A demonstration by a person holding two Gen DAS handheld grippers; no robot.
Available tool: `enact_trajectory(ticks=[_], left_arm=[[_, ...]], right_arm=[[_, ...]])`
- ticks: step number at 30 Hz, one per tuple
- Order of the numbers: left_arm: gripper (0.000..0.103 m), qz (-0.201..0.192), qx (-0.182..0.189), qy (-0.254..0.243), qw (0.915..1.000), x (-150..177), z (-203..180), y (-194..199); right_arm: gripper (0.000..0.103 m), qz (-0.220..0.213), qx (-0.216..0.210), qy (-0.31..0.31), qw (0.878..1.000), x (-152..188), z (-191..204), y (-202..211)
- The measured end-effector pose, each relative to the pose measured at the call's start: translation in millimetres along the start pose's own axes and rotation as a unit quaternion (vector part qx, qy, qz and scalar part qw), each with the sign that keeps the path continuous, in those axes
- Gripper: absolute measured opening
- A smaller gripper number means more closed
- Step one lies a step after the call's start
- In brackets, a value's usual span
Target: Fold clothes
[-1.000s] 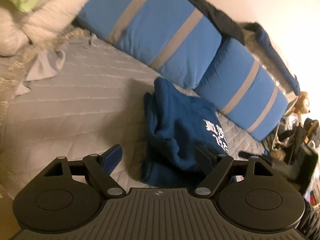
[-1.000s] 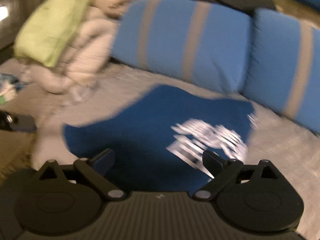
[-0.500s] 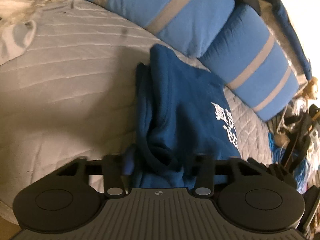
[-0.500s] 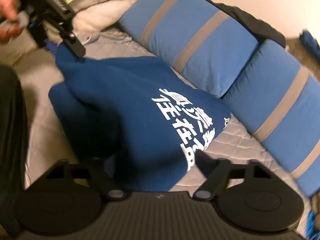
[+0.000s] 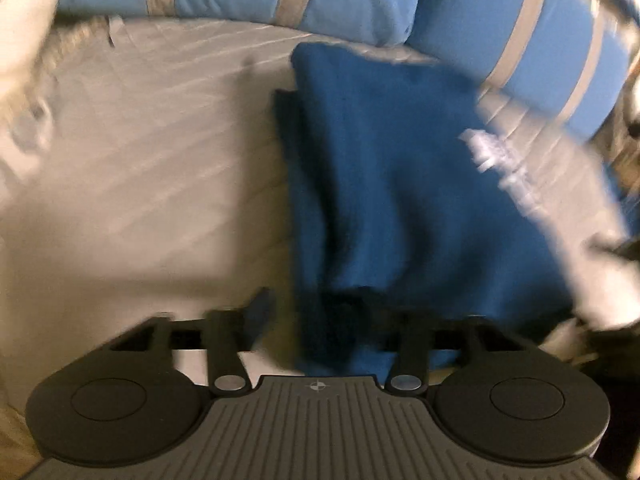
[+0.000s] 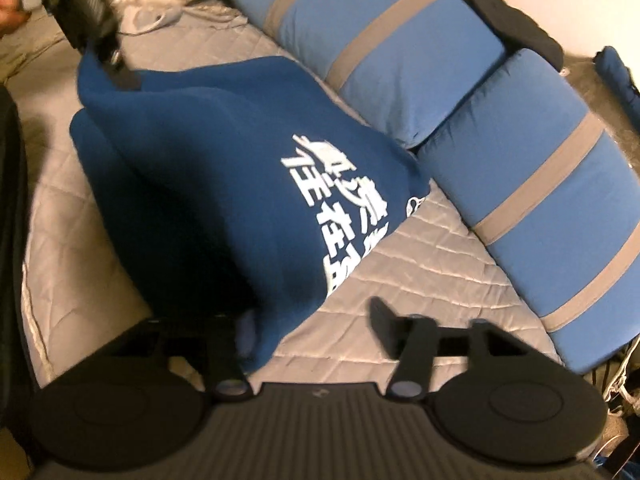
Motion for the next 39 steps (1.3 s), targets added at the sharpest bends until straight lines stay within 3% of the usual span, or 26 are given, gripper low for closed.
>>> enact_trajectory(ticks=[2,5,7,10,20,26,32,36,39], left_arm=[[0.079,-0.014,-0.005,0.011,0.9998,5,8,2],[0.079,-0.036,0.027,0.06,0.9972,7,23,10],[0.079,-0.053,0.042,0.08,0.9945,4,30,14],[0.079,-0.043,0.053,0.099,0.9927,-4,40,12],[0.08,-0.027,0.162,0.105,0.9808,-46,25,-23],[0.084,0.014,0.173,0.128,0.9764,-32,26,-69],[0.087,-0.02,0.225,0.134,0.9648,-18,34,-76],[0.085,-0.028,0.261,0.169,0.9501,-14,40,-79],[0.083,-0.019,0.328,0.205,0.9219,-8,38,-88]], right_arm=[[0.088,0.006,-0.02,-0.028,0.999,-2,-6,2],[0.1,0.014,-0.051,-0.071,0.996,-5,-15,5],[0.103,0.019,-0.071,-0.099,0.992,-7,-21,8],[0.103,0.027,-0.101,-0.141,0.984,-11,-29,11],[0.103,0.029,-0.103,-0.255,0.961,-12,-66,-13],[0.103,0.023,-0.109,-0.272,0.956,-12,-72,-17],[0.103,0.024,-0.106,-0.276,0.955,-15,-74,-23],[0.103,0.026,-0.096,-0.277,0.956,-21,-76,-32],[0.103,0.027,-0.089,-0.277,0.956,-26,-77,-39]])
Point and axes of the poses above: each gripper's, at about its wrist camera, not at the fingertips, and y roughly against the way its jaws point, z to its left, x to its underside, the point moved 6 cm from there along -y, roughly the way its jaws point, and after that the axes turned 15 degrees about -y, right-handed, at the moved point
